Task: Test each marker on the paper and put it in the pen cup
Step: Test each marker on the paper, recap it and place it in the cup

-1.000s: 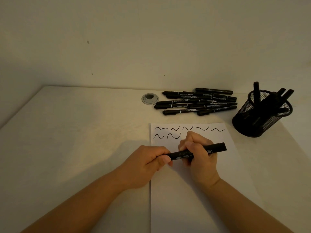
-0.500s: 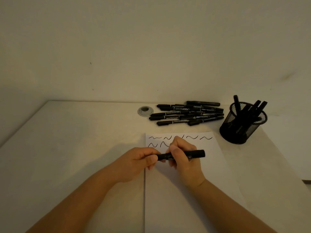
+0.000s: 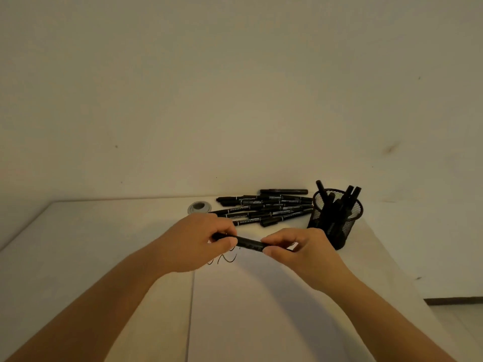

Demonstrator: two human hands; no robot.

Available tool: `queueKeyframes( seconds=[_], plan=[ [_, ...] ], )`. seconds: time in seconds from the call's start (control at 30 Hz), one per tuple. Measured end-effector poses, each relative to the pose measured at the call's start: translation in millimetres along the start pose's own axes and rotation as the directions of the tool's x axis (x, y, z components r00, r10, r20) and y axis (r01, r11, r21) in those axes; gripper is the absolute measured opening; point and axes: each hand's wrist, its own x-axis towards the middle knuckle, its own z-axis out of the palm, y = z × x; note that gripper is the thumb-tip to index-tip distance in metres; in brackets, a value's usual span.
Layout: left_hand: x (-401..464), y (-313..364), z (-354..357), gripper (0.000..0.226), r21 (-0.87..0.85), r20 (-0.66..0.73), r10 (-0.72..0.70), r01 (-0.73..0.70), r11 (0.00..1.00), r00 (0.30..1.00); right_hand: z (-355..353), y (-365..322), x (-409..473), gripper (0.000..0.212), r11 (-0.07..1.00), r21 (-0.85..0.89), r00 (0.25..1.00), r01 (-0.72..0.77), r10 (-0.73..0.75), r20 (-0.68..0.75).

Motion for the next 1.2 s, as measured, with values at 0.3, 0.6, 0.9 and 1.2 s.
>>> queueKeyframes(
  seconds=[0.3,0.6,0.9,1.2],
  plan=[
    [69.0,51.6,-10.4,0.022,0.226,-0.244,0.19,-0.135,0.965,0.951,-40.3,-8.6,25.8,0.017,0.749,-0.632,0.879,0.198,-0.421,-0.223],
    [159.5,5.0,21.1,0.021,-0.011,-0.219,-0.192,0.194,0.981,0.957,-87.1,19.7,43.9,0.035,0.999,0.001,0.826,-0.037,0.031,-0.563],
    [201.1,-39.1,73.2,0.03,0.19,-0.09,-0.241,0.255,0.948,0.966,-83.6,53.4,41.3,0.033,0.988,0.068,0.823,-0.138,0.153,-0.547],
    [212.4,-53.5,89.9,0.027,0.376,-0.127,-0.174,0.209,0.903,0.977,-77.6,63.2,43.4,0.012,0.955,-0.223,0.892,-0.194,0.077,-0.445]
  ],
)
